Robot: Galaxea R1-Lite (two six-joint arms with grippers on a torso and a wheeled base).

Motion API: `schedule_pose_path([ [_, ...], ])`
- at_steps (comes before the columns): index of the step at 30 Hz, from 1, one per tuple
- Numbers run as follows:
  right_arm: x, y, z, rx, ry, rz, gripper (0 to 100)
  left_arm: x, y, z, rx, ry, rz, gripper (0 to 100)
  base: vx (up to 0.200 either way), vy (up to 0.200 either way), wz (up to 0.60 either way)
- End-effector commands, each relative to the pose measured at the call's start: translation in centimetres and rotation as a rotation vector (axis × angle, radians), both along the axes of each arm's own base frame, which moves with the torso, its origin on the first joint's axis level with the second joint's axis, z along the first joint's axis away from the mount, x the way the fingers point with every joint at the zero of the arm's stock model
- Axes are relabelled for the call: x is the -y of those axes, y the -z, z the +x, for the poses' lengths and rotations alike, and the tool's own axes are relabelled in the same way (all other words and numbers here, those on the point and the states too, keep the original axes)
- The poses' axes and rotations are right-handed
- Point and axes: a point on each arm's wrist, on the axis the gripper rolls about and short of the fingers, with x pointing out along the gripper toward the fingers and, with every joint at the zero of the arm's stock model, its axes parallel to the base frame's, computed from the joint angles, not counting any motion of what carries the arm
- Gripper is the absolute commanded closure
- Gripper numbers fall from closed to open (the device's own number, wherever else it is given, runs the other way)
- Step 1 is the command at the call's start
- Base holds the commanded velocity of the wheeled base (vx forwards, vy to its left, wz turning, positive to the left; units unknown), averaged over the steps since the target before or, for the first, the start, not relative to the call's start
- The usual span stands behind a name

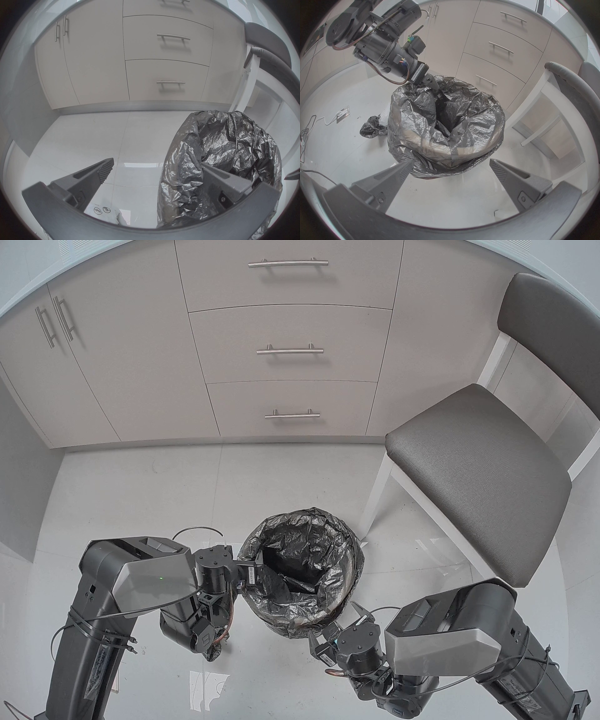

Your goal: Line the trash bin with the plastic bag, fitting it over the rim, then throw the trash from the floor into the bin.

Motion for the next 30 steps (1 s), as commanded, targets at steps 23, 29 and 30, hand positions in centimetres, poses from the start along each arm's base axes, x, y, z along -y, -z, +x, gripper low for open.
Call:
schedule_pose_path([
  [23,-0.1,-7.4,2.6,0.176,0.107,0.149,0,0.0,-0.1,0.0,0.001,0.0,-0.002,0,0.0,0.0,0.0],
  [29,-0.2,-8.1,3.0,0.198,0.11,0.163,0,0.0,-0.3,0.0,0.02,-0.001,-0.009,0,0.0,0.0,0.0],
  [30,-0.2,-8.0,3.1,0.2,0.109,0.156,0,0.1,-0.3,-0.1,0.019,0.0,-0.008,0,0.0,0.0,0.0],
])
